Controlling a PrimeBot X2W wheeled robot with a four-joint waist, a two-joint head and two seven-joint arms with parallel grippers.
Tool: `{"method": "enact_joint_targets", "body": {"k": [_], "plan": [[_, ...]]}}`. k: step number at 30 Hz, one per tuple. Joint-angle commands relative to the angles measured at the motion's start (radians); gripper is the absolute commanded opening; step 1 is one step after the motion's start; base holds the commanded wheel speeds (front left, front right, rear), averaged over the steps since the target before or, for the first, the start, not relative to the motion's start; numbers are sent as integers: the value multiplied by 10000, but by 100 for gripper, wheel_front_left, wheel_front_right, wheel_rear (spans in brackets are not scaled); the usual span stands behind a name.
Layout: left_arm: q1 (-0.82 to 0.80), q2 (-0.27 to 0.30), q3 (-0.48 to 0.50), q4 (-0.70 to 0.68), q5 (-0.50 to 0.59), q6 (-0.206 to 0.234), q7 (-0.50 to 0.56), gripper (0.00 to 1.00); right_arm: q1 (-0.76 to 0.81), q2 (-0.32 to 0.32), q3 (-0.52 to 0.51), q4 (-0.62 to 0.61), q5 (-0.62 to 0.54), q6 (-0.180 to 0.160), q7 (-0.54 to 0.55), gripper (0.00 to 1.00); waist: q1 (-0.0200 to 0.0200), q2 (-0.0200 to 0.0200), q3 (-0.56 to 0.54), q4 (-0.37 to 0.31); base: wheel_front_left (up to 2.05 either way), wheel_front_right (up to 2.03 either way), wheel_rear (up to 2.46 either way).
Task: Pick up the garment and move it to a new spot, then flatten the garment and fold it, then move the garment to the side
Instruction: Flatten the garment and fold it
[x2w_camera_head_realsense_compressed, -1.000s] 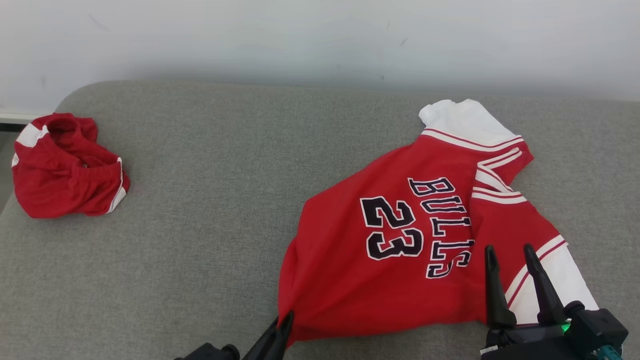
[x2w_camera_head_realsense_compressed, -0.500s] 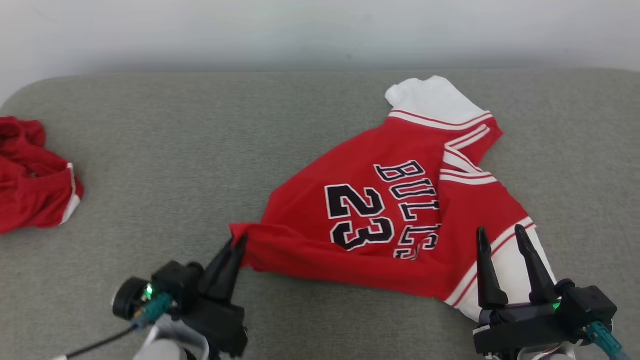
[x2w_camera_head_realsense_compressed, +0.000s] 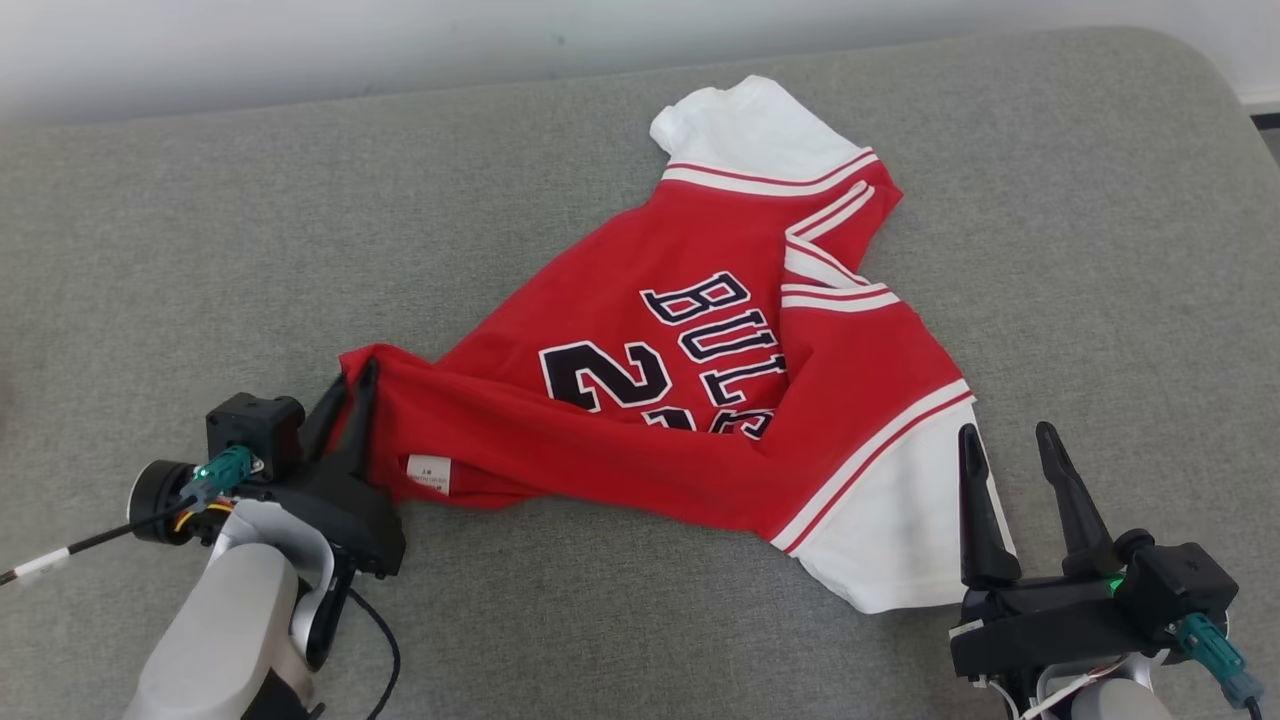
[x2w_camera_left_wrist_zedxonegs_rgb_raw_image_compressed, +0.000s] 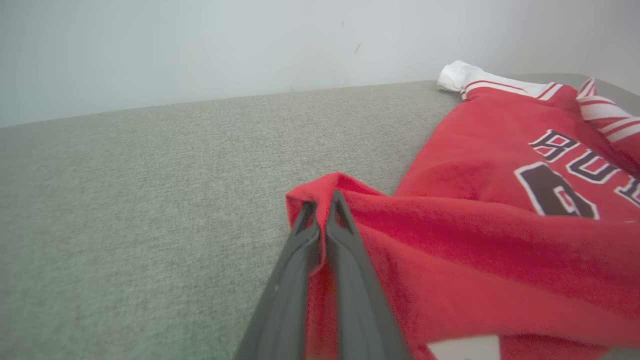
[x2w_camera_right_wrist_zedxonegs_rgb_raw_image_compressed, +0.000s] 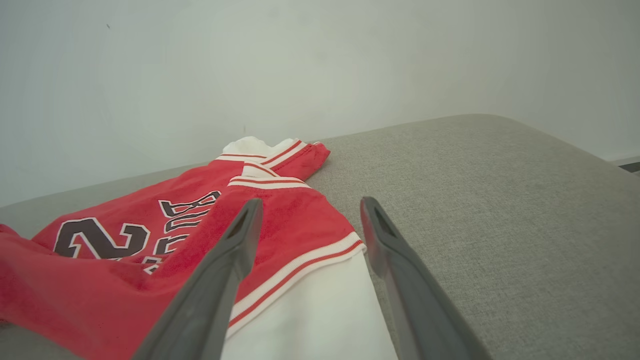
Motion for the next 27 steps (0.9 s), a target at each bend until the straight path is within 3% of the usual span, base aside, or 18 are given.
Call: {"method": "enact_joint_targets", "body": {"k": [1, 4, 10, 17, 21, 27], "plan": [[-180, -29, 31, 185, 130, -3, -93, 100, -49, 43, -11, 26, -41, -23, -16, 100, -2, -1, 69, -75, 0, 0, 0], [-188, -152, 266, 49, 272, 84, -121, 100, 84, 76, -32, 65, -30, -23, -16, 100, -2, -1, -51, 118, 0, 0, 0], [797, -446, 894, -1622, 664, 345, -112, 100, 255, 109, -105, 58, 19, -23, -16, 100, -2, -1, -236, 509, 0, 0, 0], [3234, -887, 1325, -4028, 1281, 509, -115, 100, 528, 144, -160, 27, 72, -23, -17, 100, -2, -1, -486, 889, 0, 0, 0], [4054, -983, 1097, -4098, 1459, 346, -116, 100, 599, 164, -120, 49, 80, -23, -17, 100, -2, -1, -575, 956, 0, 0, 0], [3878, -1143, 1063, -3662, 1483, 254, -116, 100, 481, 115, 73, 114, 106, -23, -17, 100, -2, -1, -616, 805, 0, 0, 0]]}}
